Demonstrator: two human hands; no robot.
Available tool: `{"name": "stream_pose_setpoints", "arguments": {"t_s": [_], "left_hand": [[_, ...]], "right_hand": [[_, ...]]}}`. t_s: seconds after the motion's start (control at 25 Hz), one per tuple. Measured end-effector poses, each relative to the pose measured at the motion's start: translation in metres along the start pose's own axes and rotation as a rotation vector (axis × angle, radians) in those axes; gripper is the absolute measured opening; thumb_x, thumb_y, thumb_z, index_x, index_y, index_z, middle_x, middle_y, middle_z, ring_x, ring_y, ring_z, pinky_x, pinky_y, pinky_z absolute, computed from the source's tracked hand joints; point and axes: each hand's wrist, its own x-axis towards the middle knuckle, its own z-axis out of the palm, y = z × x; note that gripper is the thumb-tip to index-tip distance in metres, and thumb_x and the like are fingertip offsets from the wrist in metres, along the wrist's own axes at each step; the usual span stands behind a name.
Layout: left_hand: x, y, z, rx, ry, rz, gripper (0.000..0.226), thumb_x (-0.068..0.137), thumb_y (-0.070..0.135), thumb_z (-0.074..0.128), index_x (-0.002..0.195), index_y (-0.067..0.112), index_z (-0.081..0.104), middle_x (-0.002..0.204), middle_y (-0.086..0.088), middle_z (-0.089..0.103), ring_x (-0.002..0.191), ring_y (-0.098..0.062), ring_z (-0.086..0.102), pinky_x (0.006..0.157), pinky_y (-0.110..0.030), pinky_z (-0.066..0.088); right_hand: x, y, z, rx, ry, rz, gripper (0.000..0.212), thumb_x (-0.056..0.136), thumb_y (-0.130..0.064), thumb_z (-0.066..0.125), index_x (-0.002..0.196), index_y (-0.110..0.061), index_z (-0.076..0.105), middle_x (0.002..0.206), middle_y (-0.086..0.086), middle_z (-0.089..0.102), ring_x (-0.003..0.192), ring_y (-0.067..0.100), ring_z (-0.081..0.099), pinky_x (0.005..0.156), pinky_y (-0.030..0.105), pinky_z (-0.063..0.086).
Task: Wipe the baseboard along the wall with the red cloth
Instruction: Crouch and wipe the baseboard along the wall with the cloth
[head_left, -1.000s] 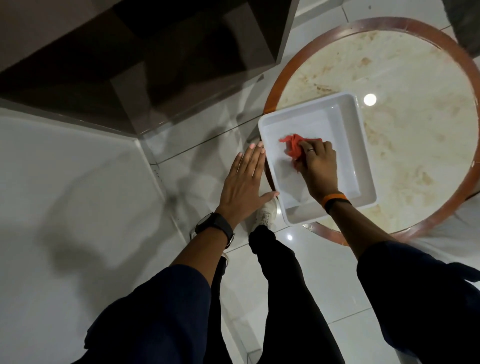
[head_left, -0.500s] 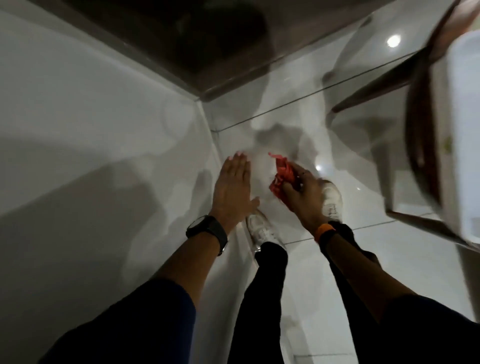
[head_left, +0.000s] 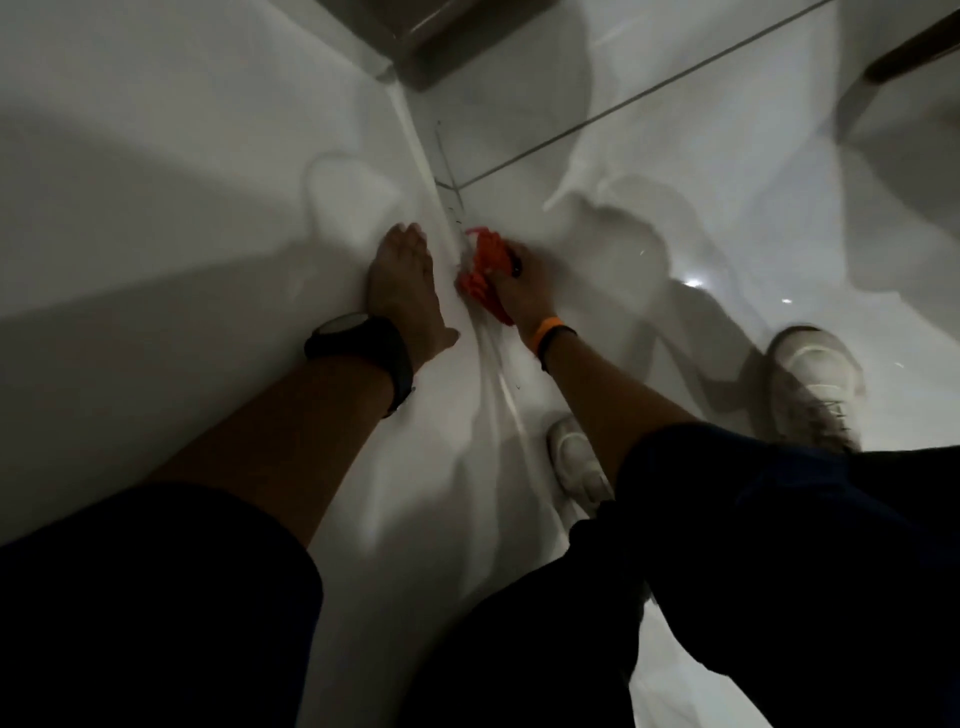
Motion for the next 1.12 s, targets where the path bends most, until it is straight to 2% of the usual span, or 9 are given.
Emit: {"name": "stream_pose_setpoints", "arguments": {"t_s": [0.12,0.28,0.44,0.6,0.72,0.8,0.92,1.04,1.12], "left_hand": [[0.028,-0.004,-0.008,-0.021,-0.044,-0.005,0.103,0.1,0.074,0.024,0.163,-0.003,-0.003,0.17,-0.02,-0.007,0.162,-0.031,-0.005,0.13,-0.041,-0.002],[0.041,-0.002,-0.014,-0.01,-0.084,-0.001,0.104,0.1,0.073,0.026,0.162,-0.004,-0.004,0.17,-0.021,-0.007,0.162,-0.031,-0.003,0.13,-0.04,-0.002],[0.035,-0.006,-0.02,0.014,-0.093,0.024,0.101,0.101,0.072,0.021,0.163,-0.004,-0.005,0.17,-0.021,-0.007,0.162,-0.031,-0.004,0.13,-0.041,-0.001],[0.033,-0.01,-0.02,0.037,-0.103,0.029,0.101,0.1,0.073,0.021,0.163,-0.003,-0.004,0.17,-0.021,-0.008,0.162,-0.032,-0.005,0.13,-0.041,-0.002],[0.039,-0.009,-0.016,0.015,-0.11,0.011,0.103,0.1,0.074,0.026,0.163,-0.003,-0.003,0.17,-0.021,-0.007,0.162,-0.031,-0.004,0.13,-0.042,-0.002],[0.04,-0.006,-0.014,0.012,-0.107,0.016,0.104,0.099,0.074,0.027,0.163,-0.002,-0.003,0.17,-0.02,-0.007,0.162,-0.031,-0.004,0.13,-0.041,-0.003],[0.03,0.003,-0.013,0.021,-0.102,0.08,0.101,0.1,0.074,0.022,0.164,0.0,-0.005,0.17,-0.019,-0.008,0.162,-0.03,-0.005,0.13,-0.041,-0.003],[0.021,0.019,-0.009,0.035,-0.093,0.141,0.1,0.1,0.073,0.02,0.163,-0.001,-0.005,0.17,-0.02,-0.009,0.162,-0.032,-0.006,0.13,-0.043,-0.004],[0.02,0.028,-0.005,0.026,-0.094,0.156,0.101,0.1,0.073,0.02,0.163,-0.002,-0.005,0.17,-0.02,-0.009,0.162,-0.032,-0.006,0.13,-0.044,-0.004]], "right_hand": [[0.045,-0.014,0.031,0.015,-0.15,0.029,0.055,0.109,-0.023,0.051,0.162,-0.016,0.035,0.155,0.012,0.055,0.141,0.03,0.053,0.126,0.045,0.037],[0.096,-0.037,0.053,-0.037,-0.212,-0.035,0.07,0.108,-0.039,0.047,0.168,-0.02,0.016,0.16,0.009,0.049,0.144,0.03,0.05,0.128,0.049,0.033],[0.056,-0.006,0.037,-0.189,-0.109,-0.013,0.064,0.106,-0.065,0.03,0.163,-0.034,0.031,0.149,0.002,0.061,0.131,0.025,0.061,0.123,0.045,0.039],[0.042,0.014,0.032,-0.023,-0.148,0.069,0.052,0.111,-0.05,0.037,0.154,-0.023,0.049,0.114,-0.002,0.071,0.094,0.011,0.068,0.102,0.025,0.051],[0.086,-0.029,0.041,-0.016,-0.215,0.018,0.045,0.114,-0.046,0.027,0.107,-0.02,0.063,0.079,-0.003,0.065,0.061,0.001,0.061,0.08,0.024,0.049],[0.084,-0.028,0.036,-0.101,-0.248,-0.018,0.043,0.113,-0.049,0.025,0.123,-0.025,0.059,0.081,-0.006,0.066,0.066,0.0,0.062,0.085,0.026,0.051],[0.021,0.021,0.01,-0.157,-0.175,0.054,0.053,0.111,-0.052,0.034,0.156,-0.026,0.046,0.11,-0.002,0.075,0.083,0.002,0.067,0.095,0.02,0.052],[-0.058,0.083,-0.009,0.036,-0.168,0.237,0.042,0.114,-0.025,0.039,0.156,-0.024,0.046,0.106,0.014,0.07,0.072,0.0,0.068,0.081,0.023,0.055],[-0.071,0.096,-0.006,0.186,-0.166,0.266,0.05,0.113,-0.005,0.034,0.161,-0.022,0.037,0.116,0.03,0.064,0.089,0.016,0.07,0.084,0.025,0.058]]}}
